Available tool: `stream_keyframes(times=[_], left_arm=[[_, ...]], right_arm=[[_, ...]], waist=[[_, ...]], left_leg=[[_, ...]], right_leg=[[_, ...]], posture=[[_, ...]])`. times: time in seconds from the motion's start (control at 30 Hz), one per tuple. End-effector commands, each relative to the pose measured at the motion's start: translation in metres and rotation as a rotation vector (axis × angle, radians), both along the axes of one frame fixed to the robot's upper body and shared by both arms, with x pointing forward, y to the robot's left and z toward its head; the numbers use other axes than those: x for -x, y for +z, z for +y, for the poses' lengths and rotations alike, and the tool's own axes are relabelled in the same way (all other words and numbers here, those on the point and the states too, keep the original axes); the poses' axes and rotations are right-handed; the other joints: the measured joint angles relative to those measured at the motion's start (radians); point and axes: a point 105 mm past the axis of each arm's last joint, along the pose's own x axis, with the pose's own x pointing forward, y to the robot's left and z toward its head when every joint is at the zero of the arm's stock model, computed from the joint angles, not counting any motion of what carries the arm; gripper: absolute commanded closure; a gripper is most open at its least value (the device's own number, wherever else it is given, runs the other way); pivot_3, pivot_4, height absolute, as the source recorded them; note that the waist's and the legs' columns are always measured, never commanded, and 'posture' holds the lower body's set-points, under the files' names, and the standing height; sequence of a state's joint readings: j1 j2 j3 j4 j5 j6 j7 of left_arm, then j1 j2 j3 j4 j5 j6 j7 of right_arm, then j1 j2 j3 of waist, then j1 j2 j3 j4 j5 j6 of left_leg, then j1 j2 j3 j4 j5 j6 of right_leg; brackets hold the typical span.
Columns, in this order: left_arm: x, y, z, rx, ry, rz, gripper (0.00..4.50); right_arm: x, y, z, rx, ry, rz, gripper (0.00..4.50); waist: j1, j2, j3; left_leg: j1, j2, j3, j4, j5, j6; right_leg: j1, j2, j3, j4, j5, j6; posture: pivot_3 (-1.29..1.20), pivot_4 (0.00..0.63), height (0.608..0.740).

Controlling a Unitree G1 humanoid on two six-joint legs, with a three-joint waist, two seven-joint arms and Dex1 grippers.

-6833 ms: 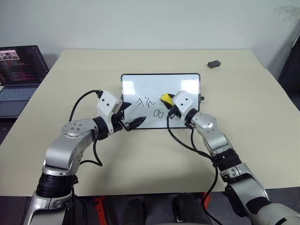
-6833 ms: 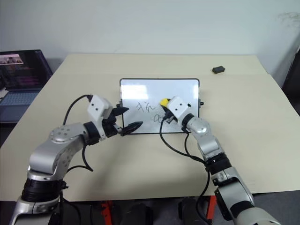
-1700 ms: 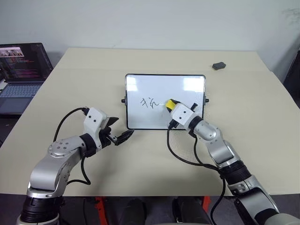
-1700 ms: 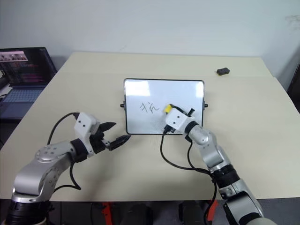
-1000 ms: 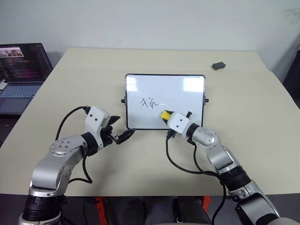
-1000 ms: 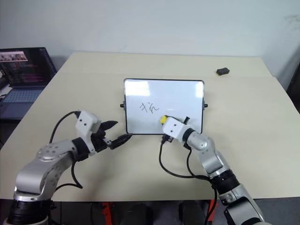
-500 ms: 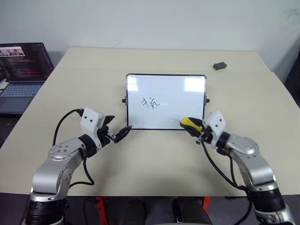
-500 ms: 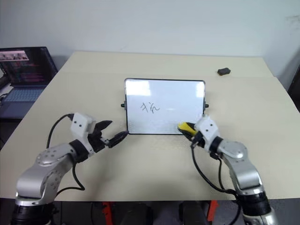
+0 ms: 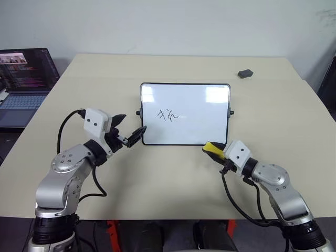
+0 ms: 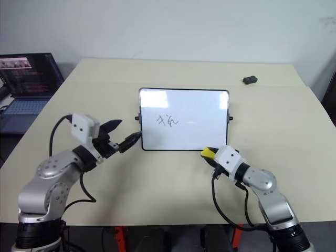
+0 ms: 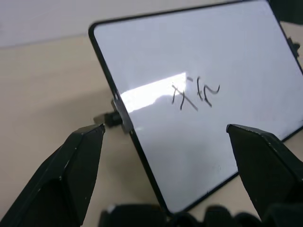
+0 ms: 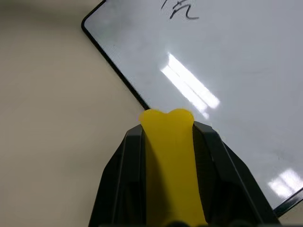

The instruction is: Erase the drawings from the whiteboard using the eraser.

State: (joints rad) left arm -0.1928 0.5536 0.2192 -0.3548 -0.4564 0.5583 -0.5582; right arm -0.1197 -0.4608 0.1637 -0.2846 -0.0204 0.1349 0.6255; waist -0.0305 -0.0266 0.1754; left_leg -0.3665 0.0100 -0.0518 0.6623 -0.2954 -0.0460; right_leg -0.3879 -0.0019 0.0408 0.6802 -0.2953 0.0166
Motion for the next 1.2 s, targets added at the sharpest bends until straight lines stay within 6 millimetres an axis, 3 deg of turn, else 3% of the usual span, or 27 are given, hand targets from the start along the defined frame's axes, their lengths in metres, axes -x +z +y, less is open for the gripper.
stream_keyframes(times=[0.03,0.1,0.27,0.37,0.47,0.57,0.77,0.93,1.07,1.2], left_arm=[[0.001,0.009,0.001,-0.004,-0.004,-0.040,0.00],[0.001,0.009,0.003,-0.008,0.000,-0.035,0.00],[-0.001,0.008,0.008,-0.024,0.024,-0.028,0.00],[-0.002,0.008,0.009,-0.028,0.031,-0.029,0.00],[0.000,0.009,0.008,-0.030,0.029,-0.032,0.00],[0.002,0.009,0.007,-0.031,0.032,-0.032,0.00],[0.004,0.010,0.007,-0.032,0.038,-0.032,0.00],[0.004,0.008,0.009,-0.036,0.047,-0.022,0.00],[0.004,0.004,0.013,-0.039,0.060,-0.009,0.00],[0.004,0.002,0.014,-0.047,0.061,-0.002,0.00]], right_arm=[[-0.015,0.034,0.017,-0.049,-0.004,-0.197,3.50],[-0.030,0.054,0.035,-0.105,-0.003,-0.284,3.50],[-0.066,0.081,0.066,-0.136,0.014,-0.369,3.50],[-0.081,0.085,0.072,-0.170,-0.011,-0.364,3.50],[-0.098,0.071,0.078,-0.155,-0.058,-0.341,3.50],[-0.101,0.052,0.089,-0.151,-0.053,-0.296,3.50],[-0.074,-0.004,0.118,-0.049,0.131,-0.172,3.50],[-0.058,-0.029,0.123,0.036,0.209,-0.121,3.50],[-0.070,-0.006,0.120,0.004,0.161,-0.199,3.50],[-0.090,0.037,0.111,-0.045,0.089,-0.311,3.51]], waist=[[-0.006,0.000,0.000],[-0.011,0.000,0.000],[-0.004,0.000,0.000],[0.002,0.000,0.000],[0.002,0.000,0.000],[0.000,0.000,0.000],[-0.012,-0.001,0.000],[-0.014,-0.001,0.000],[-0.013,0.000,0.000],[-0.011,0.000,0.000]], left_leg=[[0.000,0.000,0.001,0.000,0.000,0.000],[0.001,0.001,0.001,0.000,0.000,0.000],[0.001,0.001,0.000,0.000,0.000,0.000],[0.000,0.000,0.001,0.000,0.000,0.000],[-0.002,0.000,-0.001,0.000,0.000,-0.001],[-0.002,0.000,0.000,0.000,0.000,-0.001],[0.002,0.001,0.001,0.000,0.000,0.000],[0.002,0.001,0.001,0.001,0.000,0.000],[0.002,0.001,0.000,0.001,0.000,0.000],[0.002,0.001,0.000,0.001,0.000,-0.001]], right_leg=[[0.000,0.000,0.000,0.000,0.000,0.000],[0.000,0.001,0.001,0.001,0.000,0.000],[0.000,0.001,0.000,0.001,0.000,0.000],[-0.001,0.000,0.000,0.000,0.000,-0.001],[-0.001,0.000,-0.001,-0.001,0.000,0.000],[-0.002,-0.001,0.000,-0.001,0.000,0.000],[0.000,0.000,0.000,0.002,0.000,-0.001],[0.000,0.000,0.000,0.002,0.001,-0.001],[0.001,0.000,0.000,0.003,0.001,-0.001],[0.000,0.000,0.000,0.003,0.001,-0.001]], posture=[[0.00,0.150,0.740],[0.00,0.150,0.740],[0.00,0.150,0.740],[0.00,0.150,0.740],[0.00,0.150,0.740],[0.00,0.150,0.740],[0.00,0.150,0.740],[0.00,0.150,0.740],[0.00,0.150,0.740],[0.00,0.150,0.740]])
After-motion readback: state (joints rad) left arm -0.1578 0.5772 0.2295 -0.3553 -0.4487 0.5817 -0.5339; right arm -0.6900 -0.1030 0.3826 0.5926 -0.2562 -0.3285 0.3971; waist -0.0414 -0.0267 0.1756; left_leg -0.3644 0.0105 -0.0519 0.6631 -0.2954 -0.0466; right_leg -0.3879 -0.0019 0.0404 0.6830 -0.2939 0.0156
